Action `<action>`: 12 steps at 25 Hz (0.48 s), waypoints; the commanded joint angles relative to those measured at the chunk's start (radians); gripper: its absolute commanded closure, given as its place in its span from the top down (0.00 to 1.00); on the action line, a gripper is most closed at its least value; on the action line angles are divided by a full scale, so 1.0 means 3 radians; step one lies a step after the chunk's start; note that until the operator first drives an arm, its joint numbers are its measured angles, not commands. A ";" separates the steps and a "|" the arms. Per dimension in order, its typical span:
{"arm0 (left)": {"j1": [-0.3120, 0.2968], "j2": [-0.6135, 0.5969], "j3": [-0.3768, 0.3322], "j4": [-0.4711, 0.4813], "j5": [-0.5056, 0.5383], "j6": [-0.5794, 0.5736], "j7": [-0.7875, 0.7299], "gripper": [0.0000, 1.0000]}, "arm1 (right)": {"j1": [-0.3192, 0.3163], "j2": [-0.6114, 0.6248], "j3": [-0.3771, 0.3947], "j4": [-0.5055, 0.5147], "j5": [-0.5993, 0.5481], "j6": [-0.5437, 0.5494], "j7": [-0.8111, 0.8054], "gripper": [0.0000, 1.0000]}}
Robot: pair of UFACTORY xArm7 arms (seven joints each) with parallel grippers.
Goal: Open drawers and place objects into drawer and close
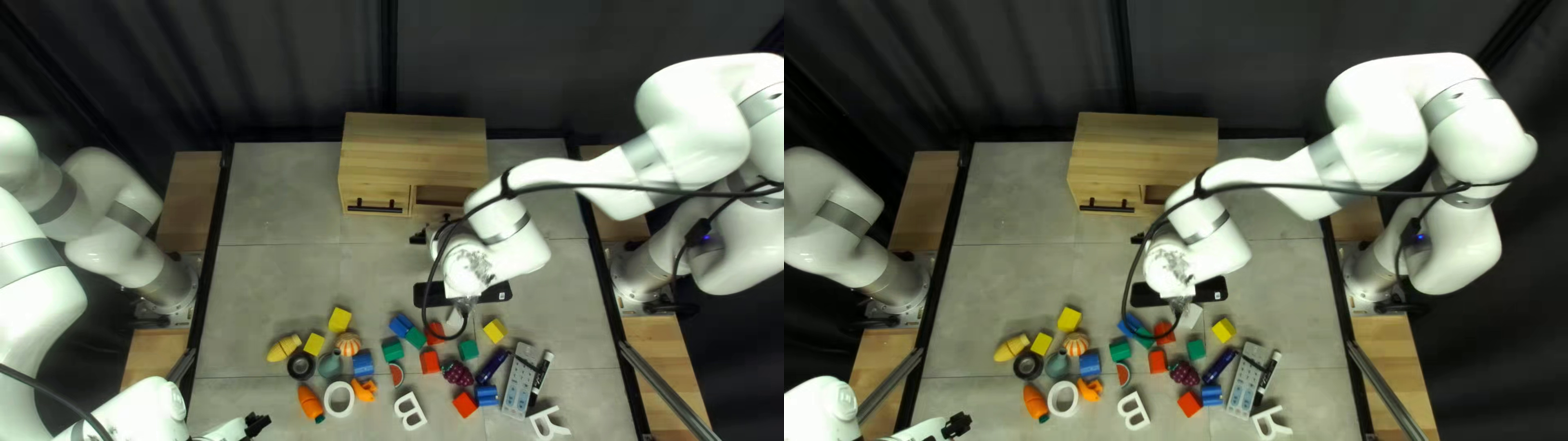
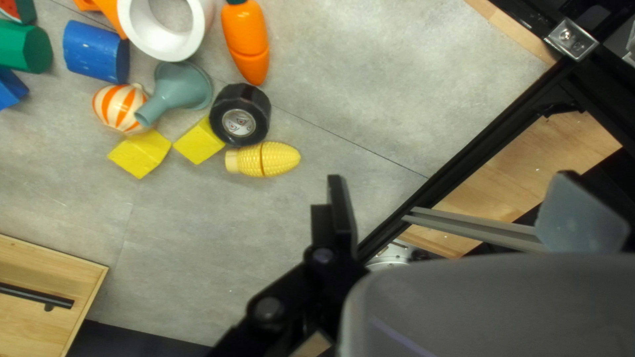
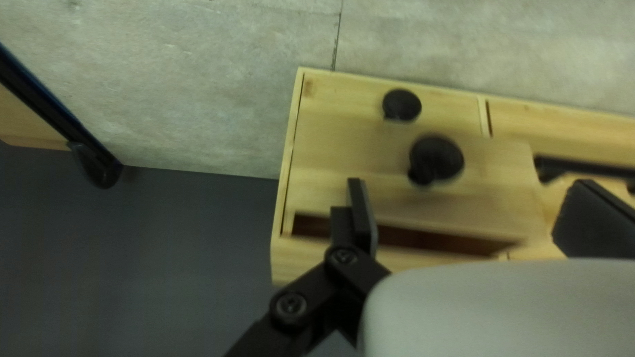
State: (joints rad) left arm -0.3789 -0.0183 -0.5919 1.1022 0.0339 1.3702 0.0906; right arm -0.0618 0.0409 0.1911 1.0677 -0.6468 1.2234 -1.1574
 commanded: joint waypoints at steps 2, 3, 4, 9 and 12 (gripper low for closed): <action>0.0000 0.0000 0.0000 0.0000 0.0000 0.0000 0.0000 1.00 | -0.0110 -0.0059 -0.0098 0.0008 0.0149 -0.0153 -0.0111 1.00; 0.0000 0.0000 0.0000 0.0000 0.0000 0.0000 0.0000 1.00 | -0.0128 -0.0085 -0.0115 -0.0043 0.0189 -0.0203 -0.0128 1.00; 0.0000 0.0000 0.0000 0.0000 0.0000 0.0000 0.0000 1.00 | -0.0138 -0.0114 -0.0124 -0.0091 0.0210 -0.0244 -0.0148 1.00; 0.0000 0.0000 0.0000 0.0000 0.0000 0.0000 0.0000 1.00 | -0.0205 -0.0191 -0.0193 -0.0243 0.0271 -0.0397 -0.0258 1.00; 0.0000 0.0000 0.0000 0.0000 0.0000 0.0000 0.0000 1.00 | -0.0224 -0.0054 -0.0213 -0.0028 0.0358 -0.0209 -0.0128 1.00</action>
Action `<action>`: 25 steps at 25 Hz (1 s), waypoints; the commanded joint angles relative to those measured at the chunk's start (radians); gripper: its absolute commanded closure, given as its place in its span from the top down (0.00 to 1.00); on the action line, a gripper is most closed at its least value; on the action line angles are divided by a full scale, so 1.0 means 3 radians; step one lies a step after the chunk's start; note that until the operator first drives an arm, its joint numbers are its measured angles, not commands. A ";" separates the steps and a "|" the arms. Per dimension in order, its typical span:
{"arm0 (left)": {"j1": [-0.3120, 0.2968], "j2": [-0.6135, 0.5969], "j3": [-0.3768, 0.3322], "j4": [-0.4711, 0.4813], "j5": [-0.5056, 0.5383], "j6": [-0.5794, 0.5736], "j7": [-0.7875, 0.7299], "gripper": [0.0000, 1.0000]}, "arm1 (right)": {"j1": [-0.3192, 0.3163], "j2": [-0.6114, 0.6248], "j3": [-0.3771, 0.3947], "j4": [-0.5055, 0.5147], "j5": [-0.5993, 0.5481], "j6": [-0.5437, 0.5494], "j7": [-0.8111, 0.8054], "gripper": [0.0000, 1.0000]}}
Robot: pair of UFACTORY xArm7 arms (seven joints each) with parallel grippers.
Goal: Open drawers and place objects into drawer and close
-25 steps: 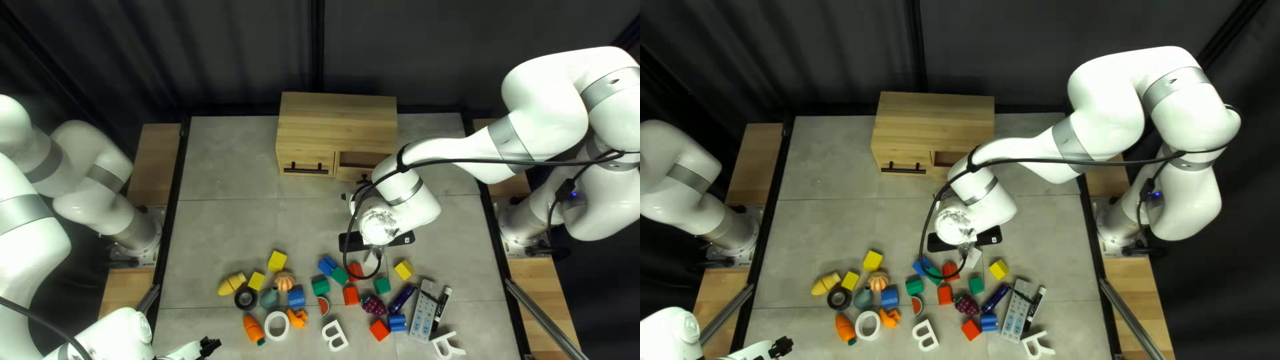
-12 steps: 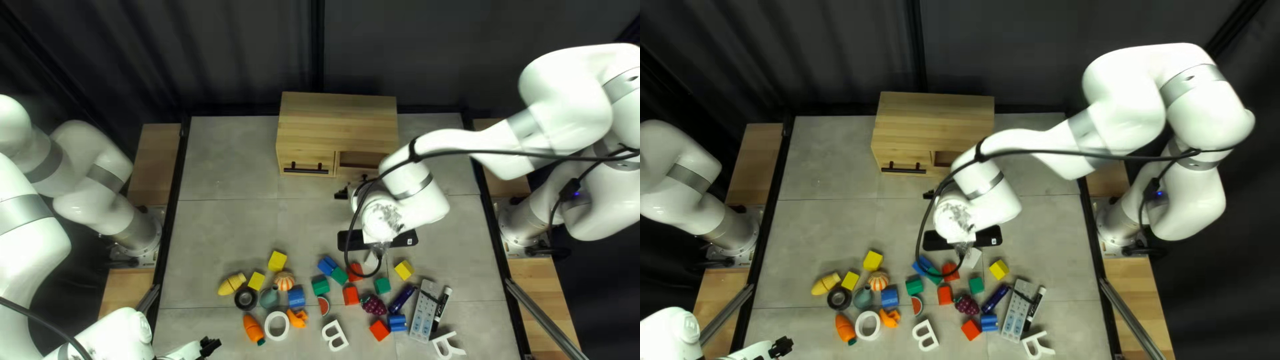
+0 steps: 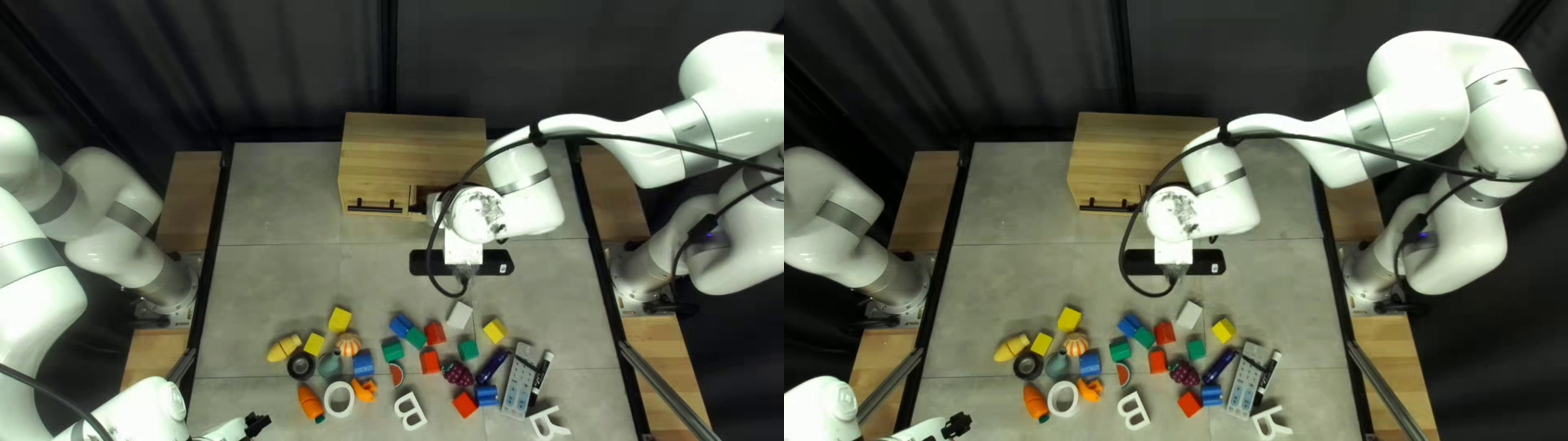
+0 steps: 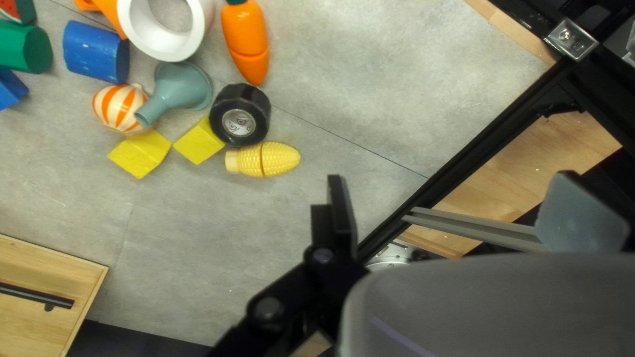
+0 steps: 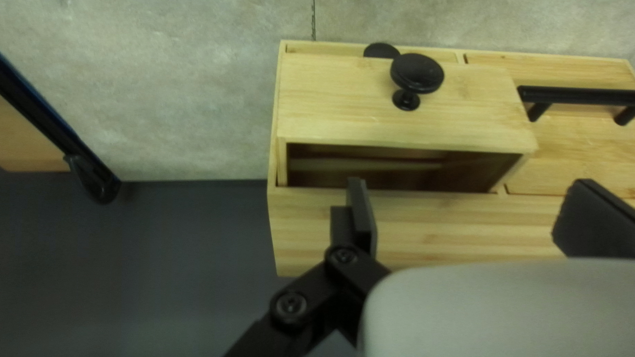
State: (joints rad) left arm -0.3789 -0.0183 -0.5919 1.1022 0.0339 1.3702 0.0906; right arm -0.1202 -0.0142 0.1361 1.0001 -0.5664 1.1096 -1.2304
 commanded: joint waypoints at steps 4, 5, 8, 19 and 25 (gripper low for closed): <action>0.0000 0.0000 0.0000 0.0000 0.0000 0.0000 0.0000 1.00 | -0.0027 0.0288 -0.0035 0.0562 0.0317 0.0603 0.0560 1.00; 0.0000 0.0000 0.0000 0.0000 0.0000 0.0000 0.0000 1.00 | -0.0024 0.0302 -0.0035 0.0608 0.0351 0.0663 0.0648 1.00; 0.0000 0.0000 0.0000 0.0000 0.0000 0.0000 0.0000 1.00 | -0.0011 0.0347 -0.0039 0.0765 0.0485 0.0900 0.1225 1.00; 0.0000 0.0000 0.0000 0.0000 0.0000 0.0000 0.0000 1.00 | 0.0030 0.0144 -0.0049 0.0377 0.0667 0.0490 0.3305 1.00; 0.0000 0.0000 0.0000 0.0000 0.0000 0.0000 0.0000 1.00 | 0.0064 0.0172 -0.0022 0.0405 0.0593 0.0427 0.3776 1.00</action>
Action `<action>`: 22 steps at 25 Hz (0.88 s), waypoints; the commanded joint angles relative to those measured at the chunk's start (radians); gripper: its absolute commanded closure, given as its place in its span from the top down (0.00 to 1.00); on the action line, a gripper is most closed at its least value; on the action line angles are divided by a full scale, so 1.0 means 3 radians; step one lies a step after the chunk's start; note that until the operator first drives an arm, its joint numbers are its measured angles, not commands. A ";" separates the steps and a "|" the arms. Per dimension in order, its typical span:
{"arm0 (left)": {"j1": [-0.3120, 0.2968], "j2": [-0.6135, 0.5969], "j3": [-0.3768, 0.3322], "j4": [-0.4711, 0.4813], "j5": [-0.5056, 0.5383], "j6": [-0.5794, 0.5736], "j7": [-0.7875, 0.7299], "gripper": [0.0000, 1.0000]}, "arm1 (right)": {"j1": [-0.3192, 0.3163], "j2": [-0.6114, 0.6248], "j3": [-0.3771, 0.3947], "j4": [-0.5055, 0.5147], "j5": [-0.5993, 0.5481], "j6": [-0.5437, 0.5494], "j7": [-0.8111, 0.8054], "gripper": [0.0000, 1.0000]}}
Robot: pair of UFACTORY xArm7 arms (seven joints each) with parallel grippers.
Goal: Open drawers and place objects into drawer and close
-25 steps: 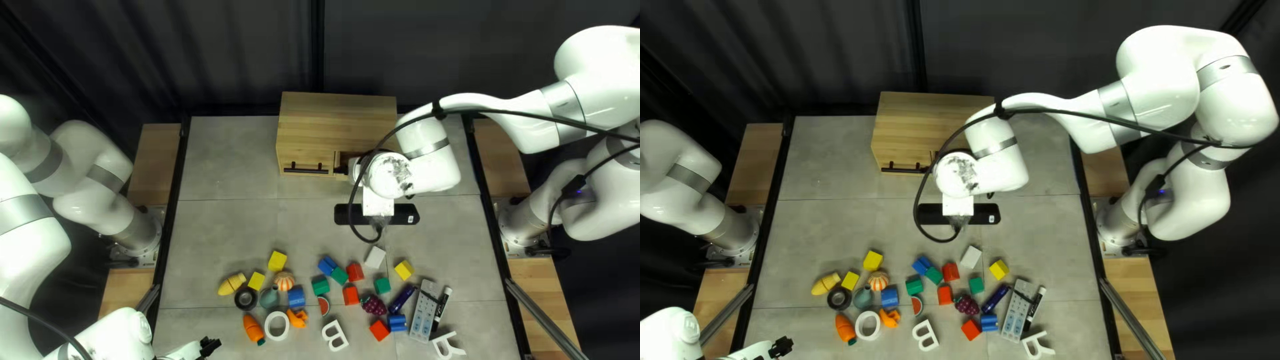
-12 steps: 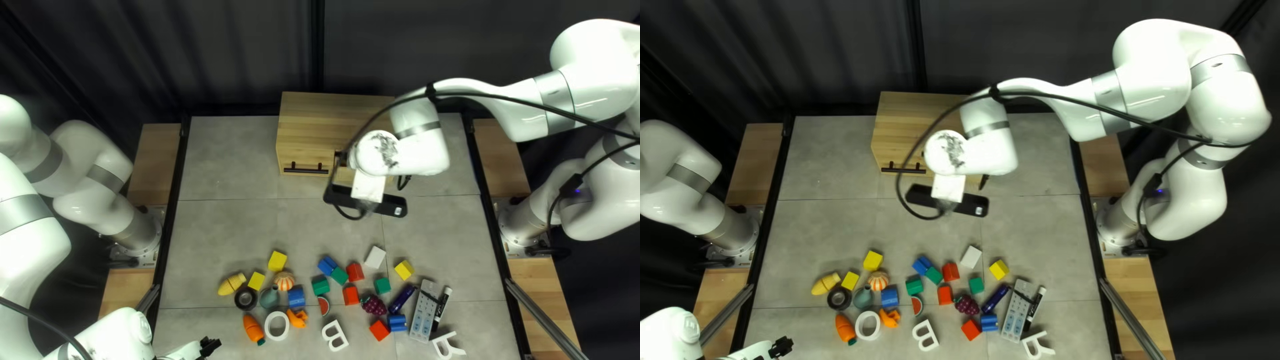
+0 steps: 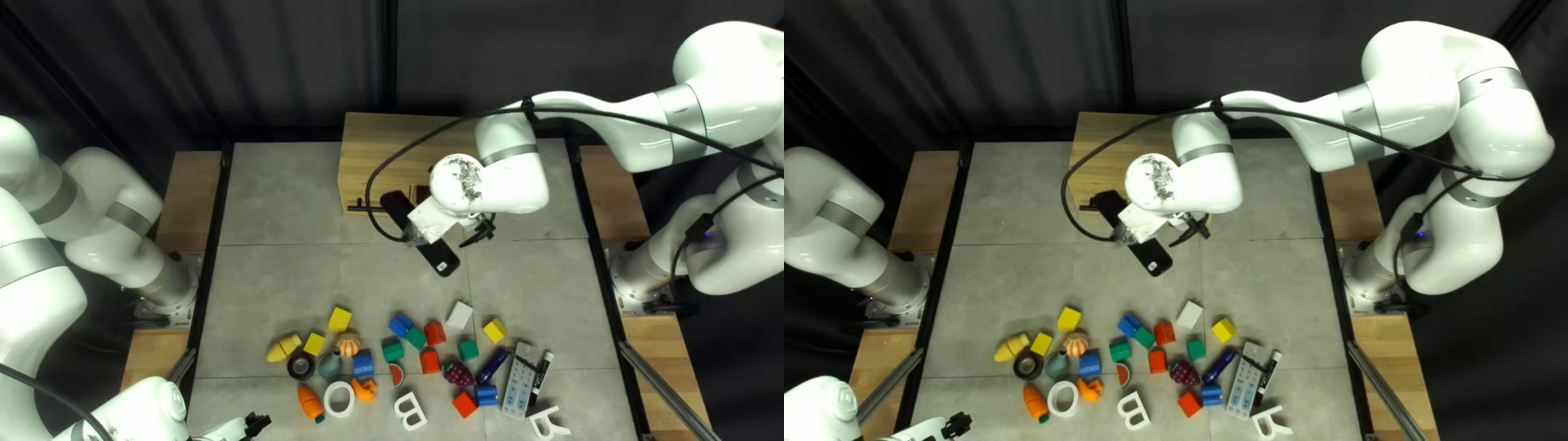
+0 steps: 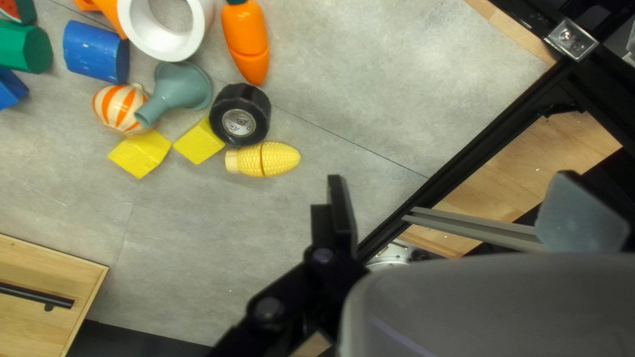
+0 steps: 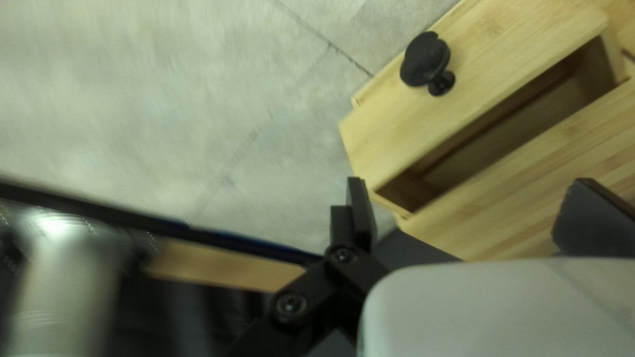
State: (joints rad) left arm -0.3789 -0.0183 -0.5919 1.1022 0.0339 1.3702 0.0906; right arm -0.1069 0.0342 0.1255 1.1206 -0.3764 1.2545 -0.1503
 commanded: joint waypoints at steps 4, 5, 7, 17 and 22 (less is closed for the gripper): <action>0.0000 0.0000 0.0000 0.0000 0.0000 0.0000 0.0000 1.00 | 0.0020 0.0011 0.0013 0.0003 -0.0040 -0.0056 0.0176 1.00; 0.0000 0.0000 0.0000 0.0000 0.0000 0.0000 0.0000 1.00 | 0.0020 0.0011 0.0013 0.0003 -0.0040 -0.0056 0.0176 1.00; 0.0000 0.0000 0.0000 0.0000 0.0000 0.0000 0.0000 1.00 | 0.0020 0.0011 0.0013 0.0003 -0.0040 -0.0056 0.0176 1.00; 0.0000 0.0000 0.0000 0.0000 0.0000 0.0000 0.0000 1.00 | -0.0072 -0.0069 -0.0089 0.0036 0.0116 0.0063 0.0491 1.00; 0.0000 0.0000 0.0000 0.0000 0.0000 0.0000 0.0000 1.00 | -0.0129 -0.0179 -0.0145 -0.0077 0.0368 0.0034 0.1169 1.00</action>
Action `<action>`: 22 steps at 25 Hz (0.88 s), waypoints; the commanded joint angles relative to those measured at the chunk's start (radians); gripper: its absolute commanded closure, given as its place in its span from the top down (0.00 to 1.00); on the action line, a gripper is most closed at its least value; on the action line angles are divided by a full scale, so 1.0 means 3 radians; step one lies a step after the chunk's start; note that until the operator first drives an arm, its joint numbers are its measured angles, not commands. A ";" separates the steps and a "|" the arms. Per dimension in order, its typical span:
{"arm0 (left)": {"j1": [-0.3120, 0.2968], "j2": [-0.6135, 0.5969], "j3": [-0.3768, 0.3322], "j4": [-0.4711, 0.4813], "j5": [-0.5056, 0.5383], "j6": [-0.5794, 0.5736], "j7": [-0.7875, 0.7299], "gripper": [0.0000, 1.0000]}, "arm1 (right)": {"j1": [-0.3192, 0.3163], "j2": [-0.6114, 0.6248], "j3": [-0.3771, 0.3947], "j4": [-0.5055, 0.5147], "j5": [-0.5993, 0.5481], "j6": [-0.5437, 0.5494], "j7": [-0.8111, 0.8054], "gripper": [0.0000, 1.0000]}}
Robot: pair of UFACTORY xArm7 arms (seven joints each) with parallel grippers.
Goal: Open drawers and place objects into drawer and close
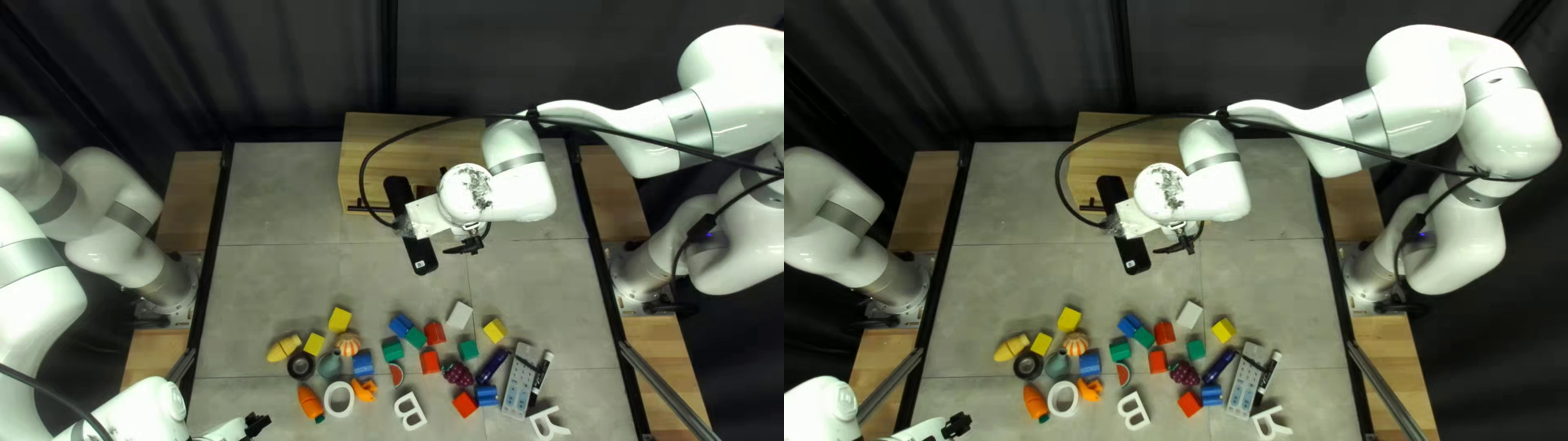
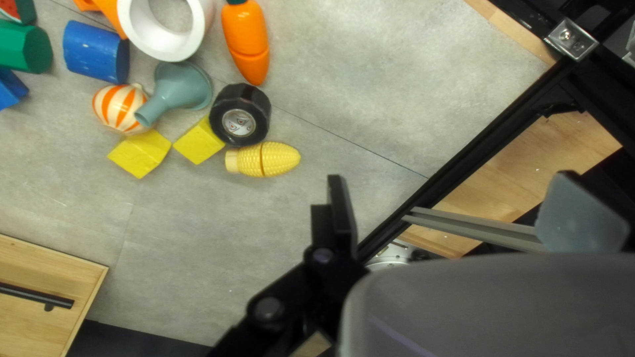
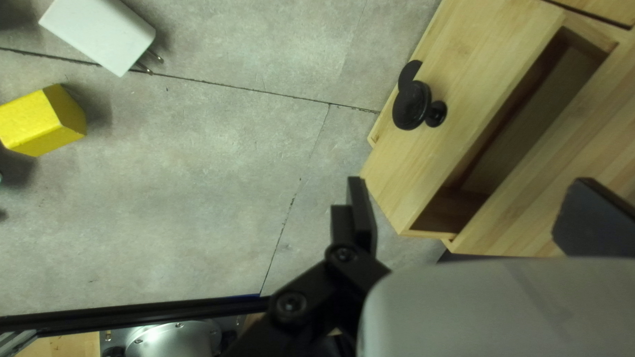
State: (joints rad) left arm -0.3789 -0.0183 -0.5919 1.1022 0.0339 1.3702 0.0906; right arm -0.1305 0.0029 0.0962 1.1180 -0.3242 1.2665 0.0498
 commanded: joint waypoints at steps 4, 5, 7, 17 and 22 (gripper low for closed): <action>0.0000 0.0000 0.0000 0.0000 0.0000 0.0000 0.0000 1.00 | -0.0031 0.0015 -0.0030 0.0016 0.0315 0.0025 0.0930 1.00; 0.0000 0.0000 0.0000 0.0000 0.0000 0.0000 0.0000 1.00 | -0.0026 0.0025 -0.0024 0.0023 0.0336 0.0011 0.1006 1.00; 0.0000 0.0000 0.0000 0.0000 0.0000 0.0000 0.0000 1.00 | -0.0004 0.0050 -0.0004 0.0037 0.0356 -0.0015 0.1132 1.00; 0.0000 0.0000 0.0000 0.0000 0.0000 0.0000 0.0000 1.00 | 0.0054 0.0130 0.0046 0.0026 0.0310 -0.0040 0.1323 1.00; 0.0000 0.0000 0.0000 0.0000 0.0000 0.0000 0.0000 1.00 | 0.0033 0.0098 0.0017 -0.0113 0.0150 -0.0035 0.1393 1.00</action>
State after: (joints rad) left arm -0.3789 -0.0183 -0.5919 1.1022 0.0339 1.3702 0.0906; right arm -0.1163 0.0407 0.1069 1.1035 -0.2554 1.2525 0.4575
